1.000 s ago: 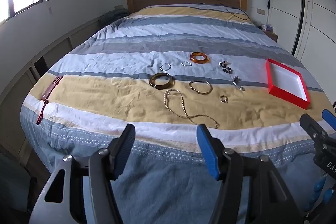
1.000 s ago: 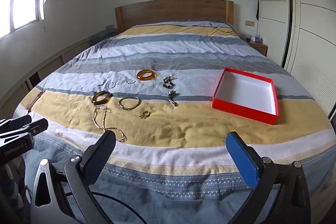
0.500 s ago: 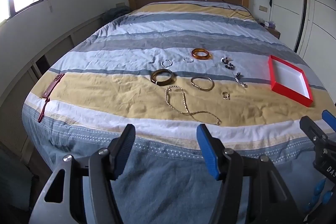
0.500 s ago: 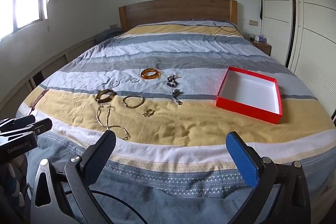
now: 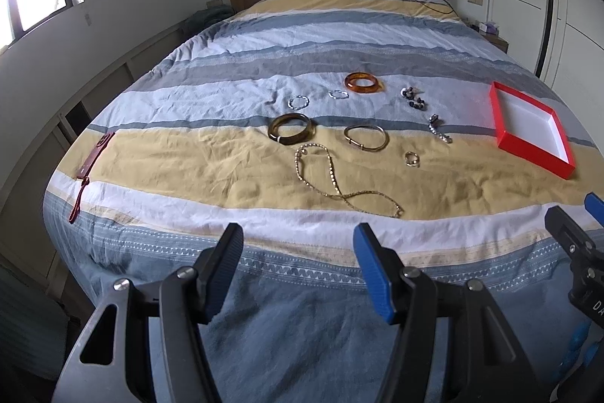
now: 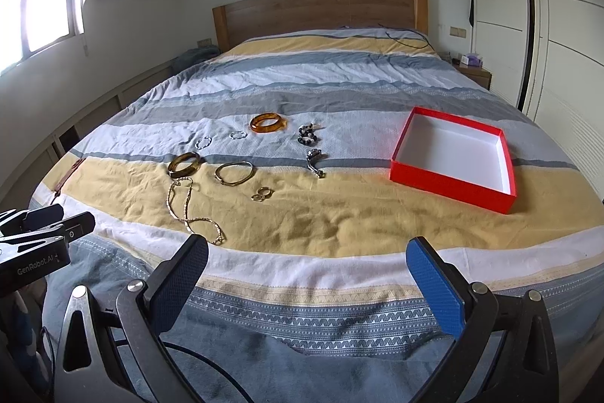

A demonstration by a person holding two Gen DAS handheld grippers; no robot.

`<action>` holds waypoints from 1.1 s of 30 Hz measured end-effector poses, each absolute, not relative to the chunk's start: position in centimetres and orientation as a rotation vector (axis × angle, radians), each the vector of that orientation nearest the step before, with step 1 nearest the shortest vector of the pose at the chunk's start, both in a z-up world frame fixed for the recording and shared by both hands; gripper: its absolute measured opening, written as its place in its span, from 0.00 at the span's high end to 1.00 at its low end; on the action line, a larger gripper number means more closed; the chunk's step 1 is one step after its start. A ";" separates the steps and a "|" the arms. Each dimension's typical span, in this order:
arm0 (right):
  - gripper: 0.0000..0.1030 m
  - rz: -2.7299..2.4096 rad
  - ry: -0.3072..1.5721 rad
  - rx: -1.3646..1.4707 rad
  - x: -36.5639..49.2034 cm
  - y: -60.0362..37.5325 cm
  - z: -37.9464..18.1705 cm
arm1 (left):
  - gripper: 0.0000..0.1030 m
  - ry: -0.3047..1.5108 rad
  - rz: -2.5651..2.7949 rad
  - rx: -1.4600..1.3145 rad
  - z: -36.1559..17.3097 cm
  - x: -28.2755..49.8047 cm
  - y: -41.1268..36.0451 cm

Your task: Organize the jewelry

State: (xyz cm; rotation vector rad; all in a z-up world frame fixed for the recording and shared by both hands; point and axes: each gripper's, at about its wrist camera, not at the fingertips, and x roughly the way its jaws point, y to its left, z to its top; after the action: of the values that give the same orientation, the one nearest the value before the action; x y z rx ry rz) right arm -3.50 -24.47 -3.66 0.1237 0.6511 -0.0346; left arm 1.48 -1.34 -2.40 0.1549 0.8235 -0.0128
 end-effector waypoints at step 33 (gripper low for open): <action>0.00 -0.099 0.742 0.103 -1.7 -25.4 -6.3 | 0.43 0.997 -0.111 0.027 -6.3 4.8 -0.4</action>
State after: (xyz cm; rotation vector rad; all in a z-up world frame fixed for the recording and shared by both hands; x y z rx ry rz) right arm -1.72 -25.45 -6.26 0.1033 0.7420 -0.0989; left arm 4.77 -0.37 -6.29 0.0266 0.9973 -0.1108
